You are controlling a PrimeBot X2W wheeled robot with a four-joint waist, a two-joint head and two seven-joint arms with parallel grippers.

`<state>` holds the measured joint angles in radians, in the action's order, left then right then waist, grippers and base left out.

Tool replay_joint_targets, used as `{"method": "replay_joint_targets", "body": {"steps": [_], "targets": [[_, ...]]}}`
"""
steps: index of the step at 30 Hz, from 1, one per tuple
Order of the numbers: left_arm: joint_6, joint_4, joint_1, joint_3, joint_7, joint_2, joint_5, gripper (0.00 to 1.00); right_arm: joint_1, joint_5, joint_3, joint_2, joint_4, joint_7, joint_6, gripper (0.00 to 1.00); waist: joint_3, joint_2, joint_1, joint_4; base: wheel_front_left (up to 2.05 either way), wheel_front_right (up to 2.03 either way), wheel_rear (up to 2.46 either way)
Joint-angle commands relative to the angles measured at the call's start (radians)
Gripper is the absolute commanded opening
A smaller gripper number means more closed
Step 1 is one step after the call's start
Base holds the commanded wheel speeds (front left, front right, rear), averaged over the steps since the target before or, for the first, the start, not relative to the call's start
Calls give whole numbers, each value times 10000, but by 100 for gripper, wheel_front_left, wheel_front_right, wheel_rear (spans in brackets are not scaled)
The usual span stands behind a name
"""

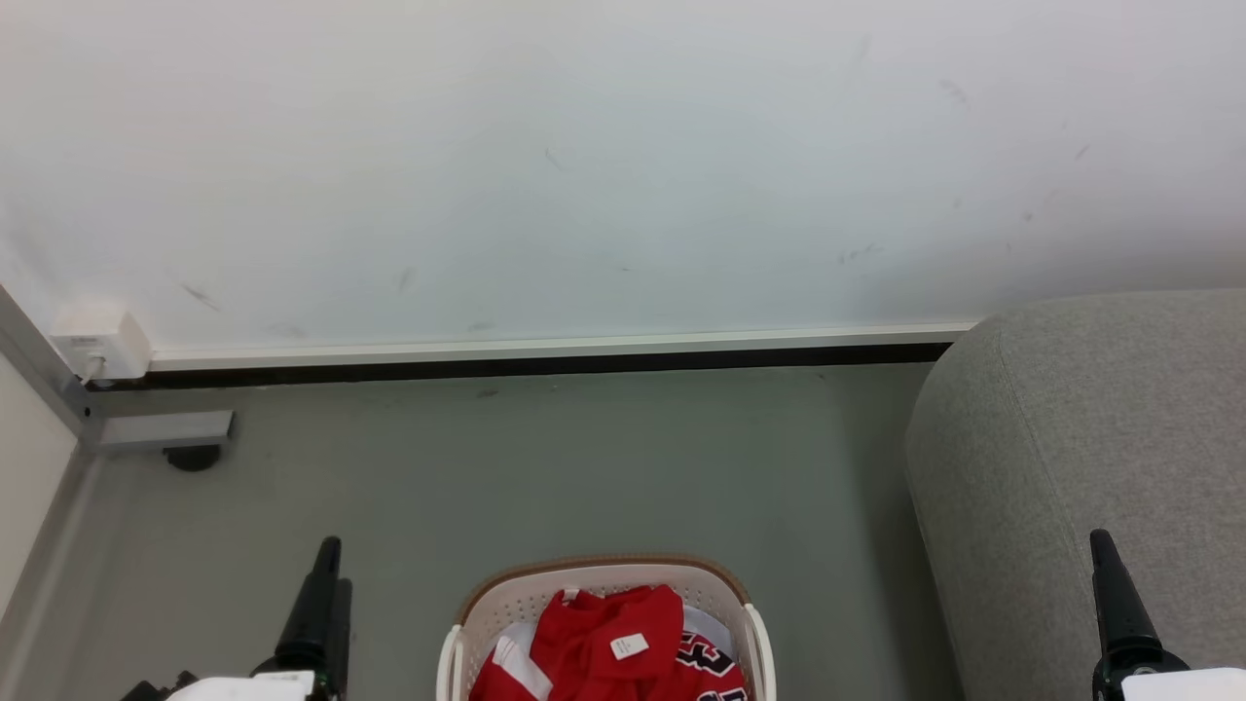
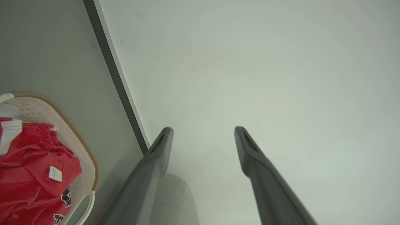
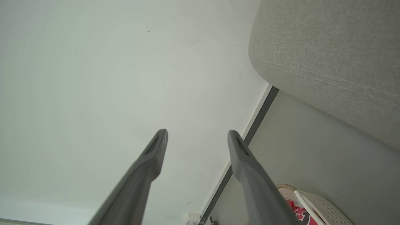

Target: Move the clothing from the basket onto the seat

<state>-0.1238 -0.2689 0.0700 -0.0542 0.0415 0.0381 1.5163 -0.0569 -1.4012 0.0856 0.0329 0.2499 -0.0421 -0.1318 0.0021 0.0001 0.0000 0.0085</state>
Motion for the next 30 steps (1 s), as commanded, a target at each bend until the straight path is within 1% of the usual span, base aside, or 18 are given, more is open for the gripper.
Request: {"method": "replay_joint_targets", "body": {"steps": [1,13,14,21,30], "targets": [[-32,175,181,83,-140,62,-515,100,-42,824,-67,100,-321,144,3,100,-4,-1,0,20,0,0,0],[253,235,181,418,-637,78,-3174,100,95,3586,-421,157,-719,645,5,100,-34,-1,0,122,0,0,0],[253,235,181,418,-637,78,-3174,100,95,3586,-421,157,-719,645,5,100,-34,-1,0,122,0,0,0],[318,341,152,597,-905,88,-4858,100,139,4890,-545,214,-768,909,6,100,-55,-1,0,189,0,0,0],[405,496,94,798,-1209,99,-6390,100,195,6294,-671,226,-675,1213,7,100,-74,-1,0,255,0,0,0]]}}
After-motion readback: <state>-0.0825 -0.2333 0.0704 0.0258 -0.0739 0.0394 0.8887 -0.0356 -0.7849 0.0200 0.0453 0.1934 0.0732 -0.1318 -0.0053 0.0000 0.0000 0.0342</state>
